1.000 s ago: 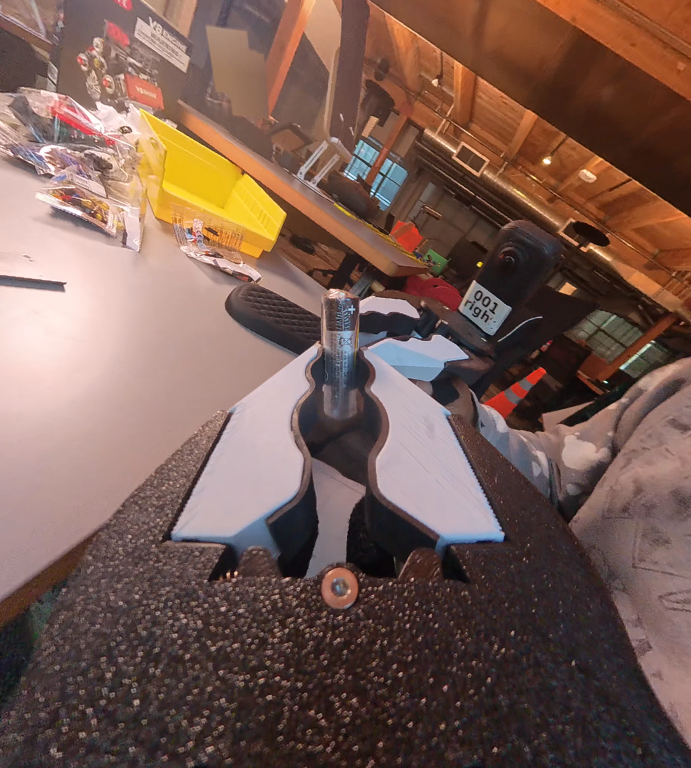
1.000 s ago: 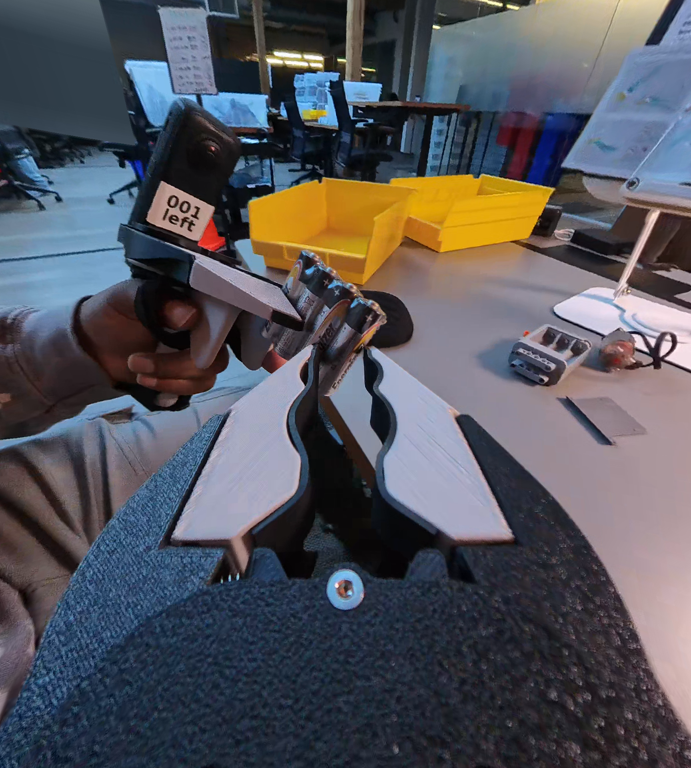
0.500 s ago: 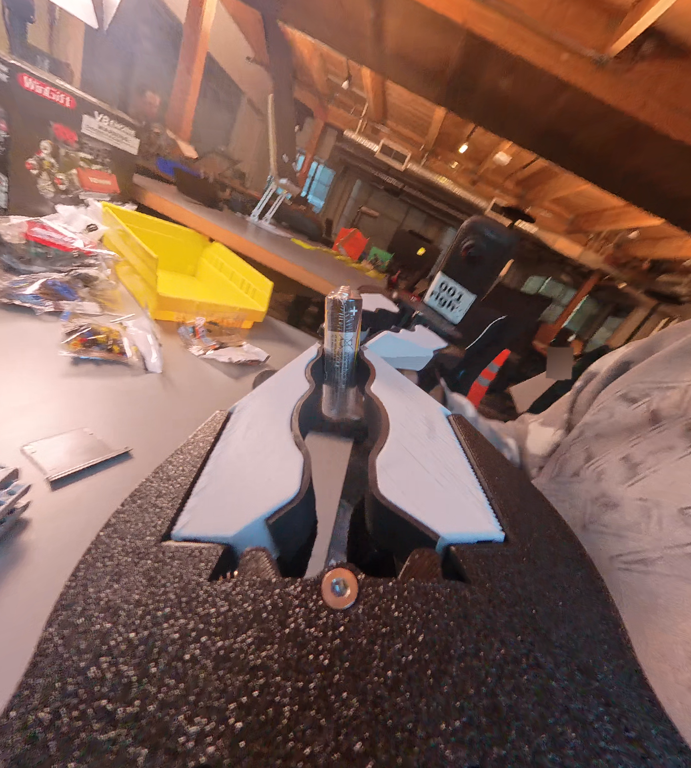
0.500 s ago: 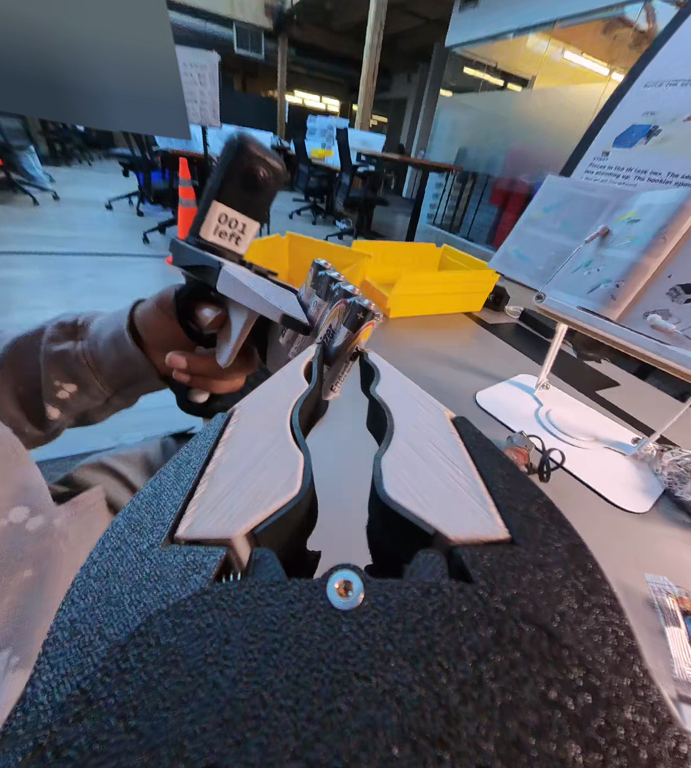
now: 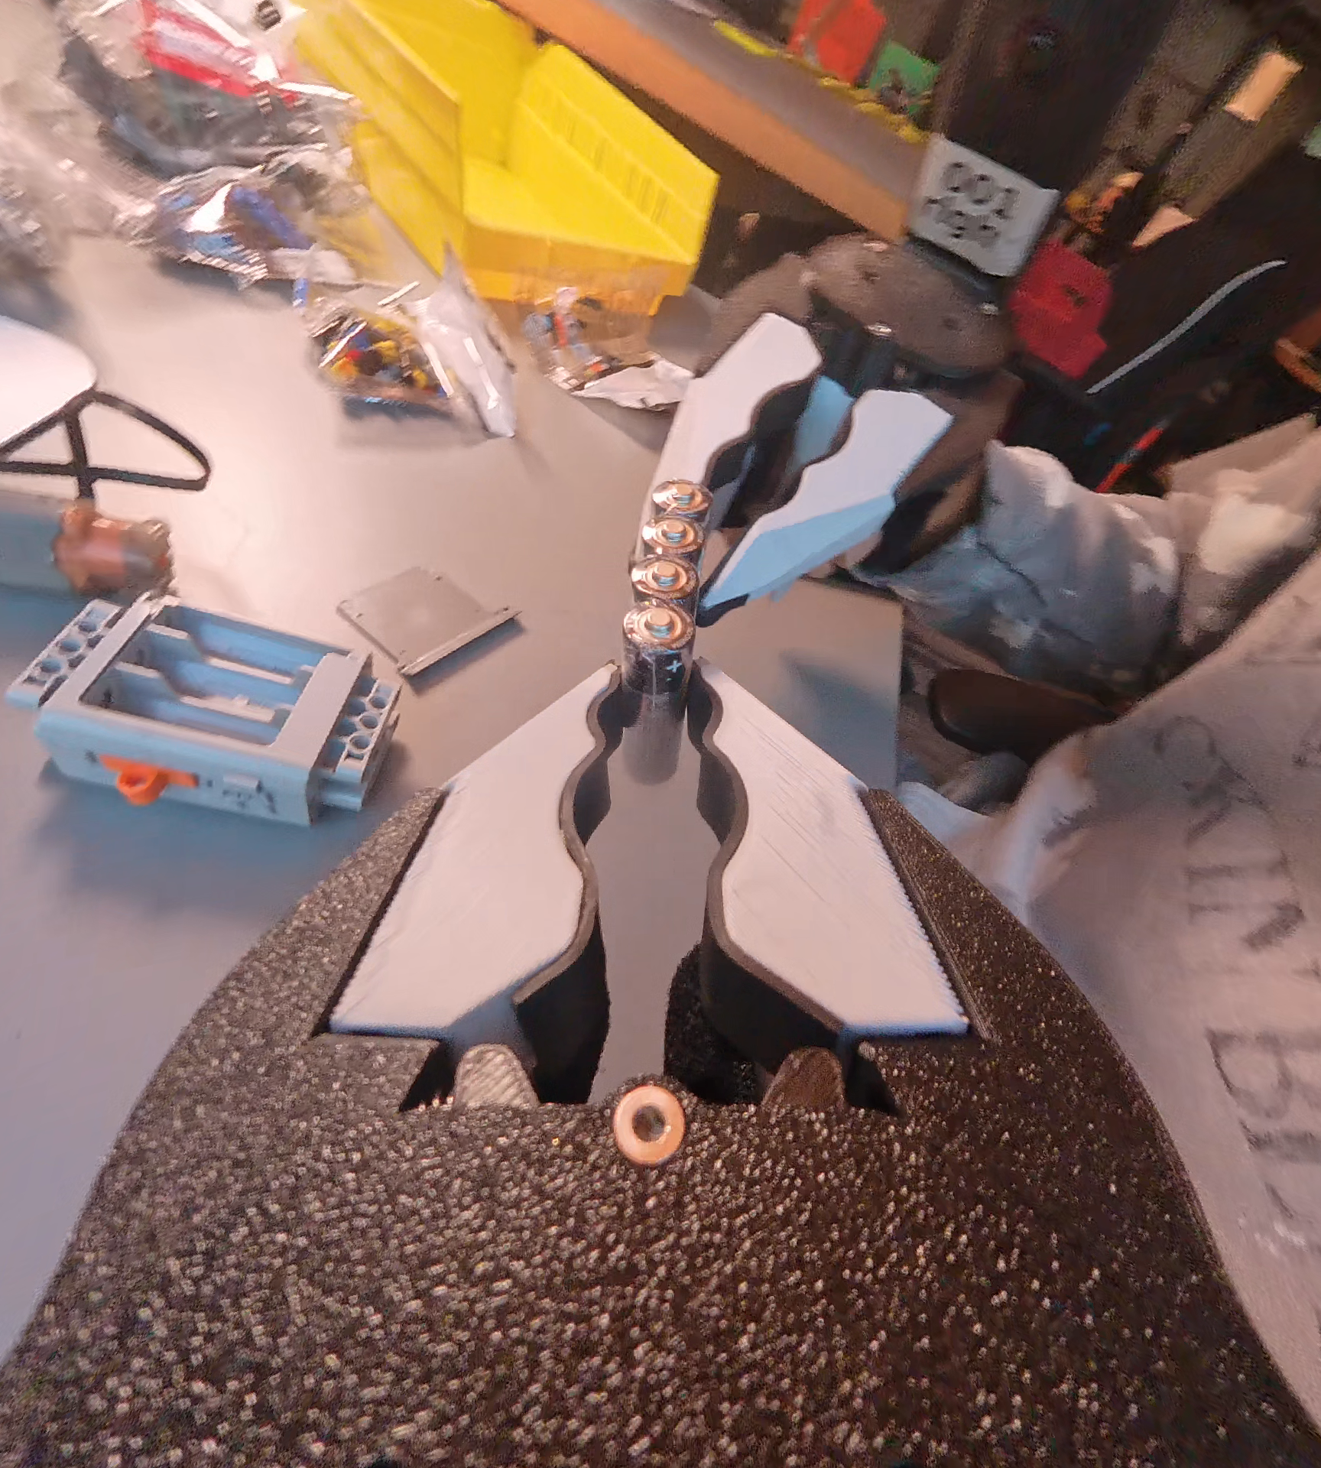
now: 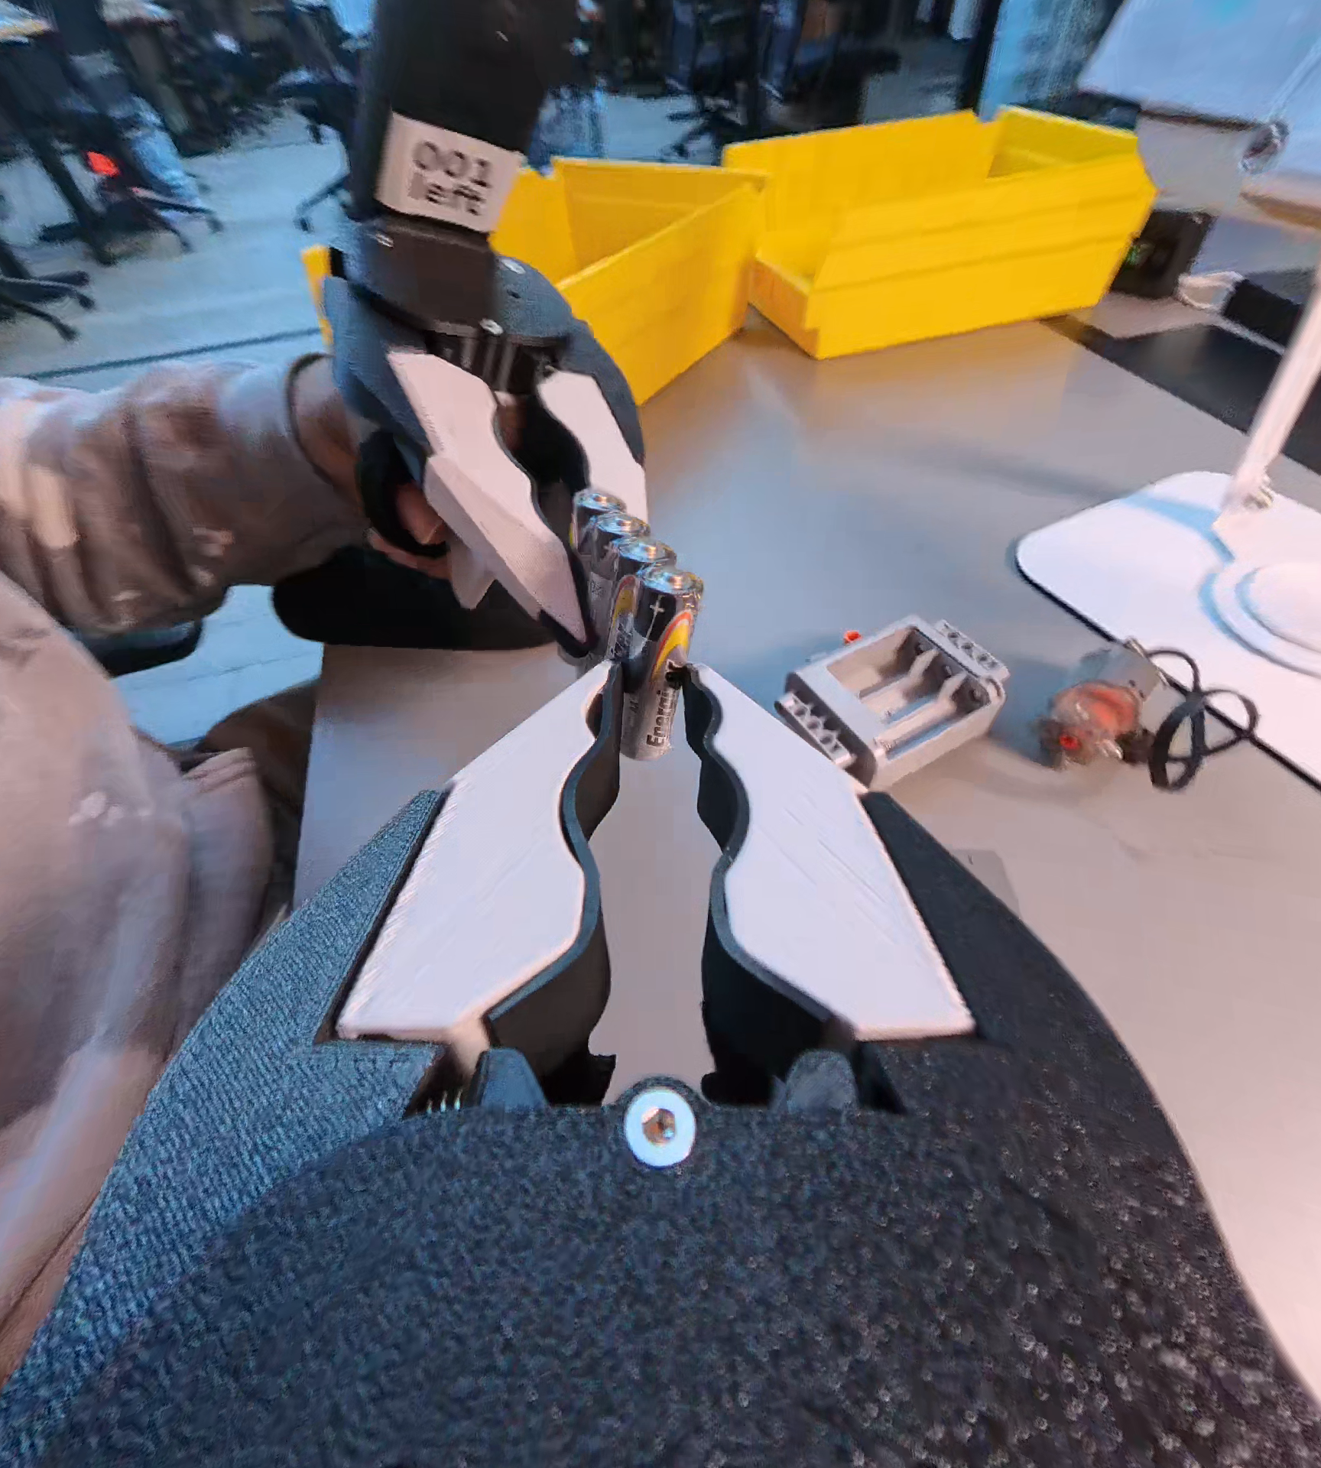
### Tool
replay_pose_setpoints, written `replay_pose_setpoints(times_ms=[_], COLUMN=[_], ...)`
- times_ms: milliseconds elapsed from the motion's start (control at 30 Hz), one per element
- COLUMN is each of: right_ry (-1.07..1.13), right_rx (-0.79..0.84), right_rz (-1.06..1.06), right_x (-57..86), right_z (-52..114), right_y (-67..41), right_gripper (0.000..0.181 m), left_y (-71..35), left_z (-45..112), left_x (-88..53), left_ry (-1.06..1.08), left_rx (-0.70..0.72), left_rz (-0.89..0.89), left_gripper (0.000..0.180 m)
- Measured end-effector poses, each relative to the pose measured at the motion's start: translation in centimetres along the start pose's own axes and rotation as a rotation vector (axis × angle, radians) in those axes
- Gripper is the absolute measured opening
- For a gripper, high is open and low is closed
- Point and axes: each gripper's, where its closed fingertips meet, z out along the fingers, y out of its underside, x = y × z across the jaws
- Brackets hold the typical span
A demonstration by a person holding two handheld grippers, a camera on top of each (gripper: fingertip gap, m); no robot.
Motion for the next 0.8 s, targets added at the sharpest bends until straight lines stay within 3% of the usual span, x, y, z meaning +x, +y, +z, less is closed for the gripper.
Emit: replay_pose_setpoints(times_ms=[100, 267, 400, 533, 800], right_ry=[-0.124, -0.341, -0.171, -0.095, -0.071], right_rx=[0.041, 0.041, -0.047, -0.037, -0.042], right_rz=[-0.022, -0.056, -0.197, -0.295, -0.094], right_x=[-0.9, -4.6, -3.2, -3.5, -1.9], right_z=[-0.6, -0.9, 0.1, -0.1, 0.0], right_y=[-0.8, -0.5, 0.5, 0.7, 2.6], right_gripper=[0.014, 0.016, 0.014, 0.014, 0.014], left_y=[-0.3, 1.6, 1.8, 2.0, 2.4], left_z=[-0.1, 0.6, 1.1, 1.2, 2.1], left_x=[1.2, 3.9, 1.8, 1.9, 0.5], left_ry=[0.089, 0.143, -0.03, -0.097, -0.203], left_rx=[0.011, -0.09, -0.086, -0.049, -0.061], left_rz=[0.034, 0.203, 0.246, 0.304, 0.232], left_gripper=[0.012, 0.012, 0.015, 0.017, 0.017])
